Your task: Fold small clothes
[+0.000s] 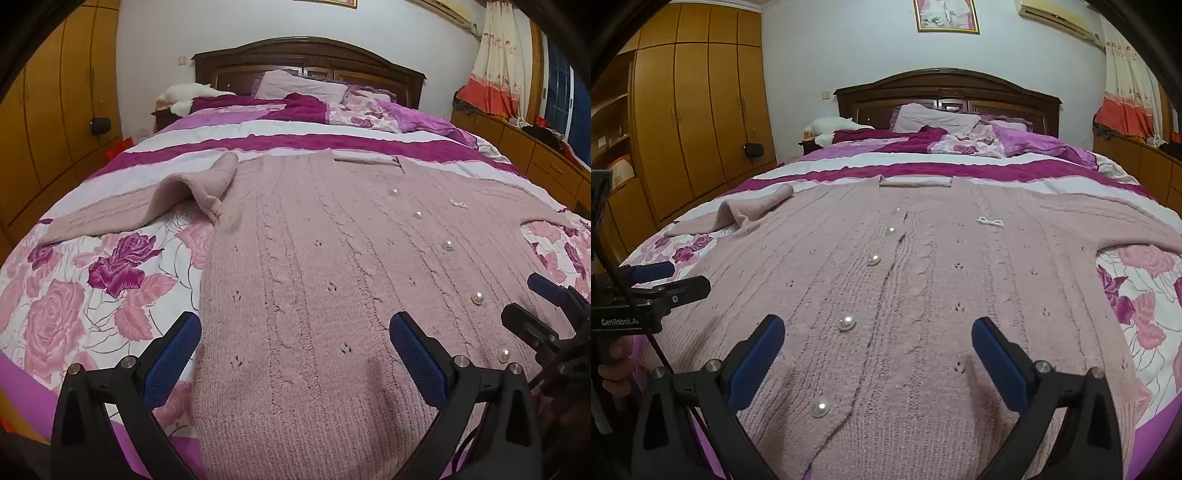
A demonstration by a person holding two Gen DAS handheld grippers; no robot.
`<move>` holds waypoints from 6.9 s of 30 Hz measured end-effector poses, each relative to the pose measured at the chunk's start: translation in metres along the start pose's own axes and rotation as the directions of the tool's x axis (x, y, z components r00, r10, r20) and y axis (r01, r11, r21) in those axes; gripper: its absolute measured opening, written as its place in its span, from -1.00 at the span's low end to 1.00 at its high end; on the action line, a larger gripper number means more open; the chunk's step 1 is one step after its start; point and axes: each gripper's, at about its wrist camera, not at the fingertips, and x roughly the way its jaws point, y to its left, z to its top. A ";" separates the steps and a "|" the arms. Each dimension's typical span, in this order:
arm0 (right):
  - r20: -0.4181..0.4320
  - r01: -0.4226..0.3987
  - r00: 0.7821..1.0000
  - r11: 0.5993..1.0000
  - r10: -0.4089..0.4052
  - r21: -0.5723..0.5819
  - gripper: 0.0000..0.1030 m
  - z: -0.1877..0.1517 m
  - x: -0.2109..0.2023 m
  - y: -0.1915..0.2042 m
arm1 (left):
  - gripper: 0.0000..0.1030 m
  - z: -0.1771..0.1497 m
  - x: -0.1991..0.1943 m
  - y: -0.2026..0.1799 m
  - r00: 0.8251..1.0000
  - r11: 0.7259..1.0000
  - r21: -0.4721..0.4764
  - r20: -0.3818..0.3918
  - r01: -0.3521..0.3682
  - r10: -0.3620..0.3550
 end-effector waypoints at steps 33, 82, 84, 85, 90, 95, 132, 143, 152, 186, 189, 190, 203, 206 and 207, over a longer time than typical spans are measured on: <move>-0.020 -0.009 1.000 1.000 0.009 -0.003 0.99 0.000 0.002 0.000 | 0.64 0.000 0.004 0.002 1.000 1.000 -0.006 -0.014 -0.009 0.009; -0.048 -0.007 0.999 1.000 0.007 0.003 0.99 0.000 0.007 -0.002 | 0.64 -0.002 0.007 0.003 0.999 1.000 0.003 -0.035 -0.012 0.012; -0.047 -0.009 0.999 1.000 0.010 0.004 0.99 0.000 0.007 -0.001 | 0.64 -0.002 0.007 0.003 0.999 1.000 0.003 -0.035 -0.012 0.012; -0.048 -0.010 0.999 1.000 0.011 0.004 1.00 -0.001 0.007 0.000 | 0.64 -0.002 0.007 0.003 0.999 1.000 0.004 -0.036 -0.014 0.014; -0.049 -0.011 0.999 1.000 0.011 0.004 0.99 -0.001 0.007 0.000 | 0.64 -0.002 0.007 0.003 0.999 1.000 0.003 -0.041 -0.014 0.014; -0.055 -0.012 0.998 1.000 0.012 0.006 0.99 -0.002 0.008 -0.001 | 0.64 -0.001 0.008 0.003 0.999 1.000 0.002 -0.045 -0.017 0.017; -0.014 -0.211 0.965 0.744 0.263 -0.634 0.99 0.094 0.098 0.333 | 0.62 0.030 0.013 0.290 0.970 0.828 -0.507 -0.105 -0.240 0.217; -0.037 -0.282 0.949 0.794 0.312 -0.539 0.99 0.109 0.130 0.341 | 0.57 0.058 0.100 0.387 0.998 0.727 -0.686 -0.053 -0.018 -0.025; -0.024 -0.259 0.961 0.874 0.274 -0.410 0.99 0.132 0.182 0.297 | 0.58 0.046 0.098 0.417 0.981 0.599 -0.780 0.185 0.182 -0.057; 0.013 -0.204 0.977 0.956 0.211 -0.211 1.00 0.165 0.173 0.186 | -1.00 0.111 0.055 0.370 0.955 0.651 -0.752 0.259 0.106 0.144; 0.023 -0.177 0.983 0.967 0.184 -0.181 1.00 0.166 0.158 0.154 | -1.00 0.148 0.038 0.336 0.933 0.749 -0.646 0.341 0.147 0.111; 0.029 -0.166 0.984 0.971 0.173 -0.173 0.99 0.166 0.152 0.140 | -1.00 0.163 0.034 0.321 0.926 0.781 -0.603 0.366 0.163 0.090; 0.055 0.094 0.994 0.996 -0.094 0.005 1.00 0.132 0.074 -0.107 | -1.00 0.287 0.045 0.047 0.896 0.921 -0.253 0.408 0.297 -0.177; 0.052 0.149 0.987 0.984 -0.154 0.094 1.00 0.120 0.057 -0.158 | -1.00 0.290 0.052 -0.021 0.890 0.928 -0.178 0.389 0.327 -0.239; 0.050 0.159 0.985 0.979 -0.167 0.128 1.00 0.118 0.053 -0.173 | -1.00 0.289 0.058 -0.045 0.892 0.934 -0.148 0.374 0.326 -0.252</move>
